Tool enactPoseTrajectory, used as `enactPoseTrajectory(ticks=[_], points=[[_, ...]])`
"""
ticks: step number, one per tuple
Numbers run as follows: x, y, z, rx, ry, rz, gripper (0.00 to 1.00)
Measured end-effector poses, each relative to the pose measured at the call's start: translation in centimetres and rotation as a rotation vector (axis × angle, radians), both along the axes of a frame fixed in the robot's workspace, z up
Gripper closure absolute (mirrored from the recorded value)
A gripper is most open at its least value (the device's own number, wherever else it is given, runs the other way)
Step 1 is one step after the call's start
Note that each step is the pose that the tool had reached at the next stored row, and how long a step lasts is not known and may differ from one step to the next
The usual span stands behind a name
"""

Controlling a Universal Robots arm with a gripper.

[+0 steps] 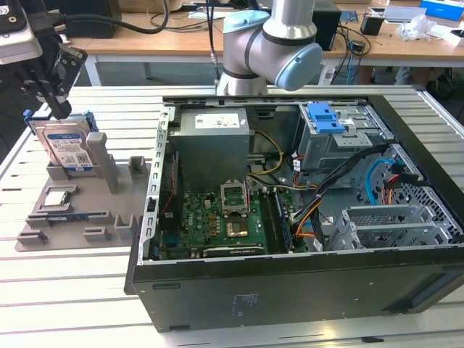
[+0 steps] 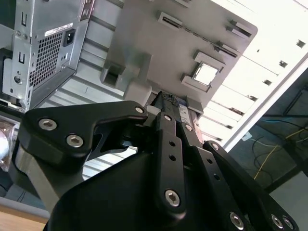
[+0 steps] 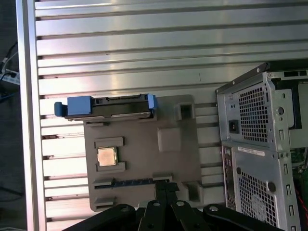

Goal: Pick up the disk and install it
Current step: 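Reach for the disk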

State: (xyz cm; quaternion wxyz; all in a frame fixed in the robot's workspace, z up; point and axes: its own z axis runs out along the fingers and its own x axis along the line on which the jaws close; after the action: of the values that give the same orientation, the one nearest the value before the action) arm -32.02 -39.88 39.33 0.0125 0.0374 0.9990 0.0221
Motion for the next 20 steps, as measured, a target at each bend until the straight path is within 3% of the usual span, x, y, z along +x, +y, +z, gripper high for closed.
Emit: enactPoseTrajectory(ticks=[20], points=[[-3.4,0.03,-0.02,0.0000,0.0000,0.000,0.89]])
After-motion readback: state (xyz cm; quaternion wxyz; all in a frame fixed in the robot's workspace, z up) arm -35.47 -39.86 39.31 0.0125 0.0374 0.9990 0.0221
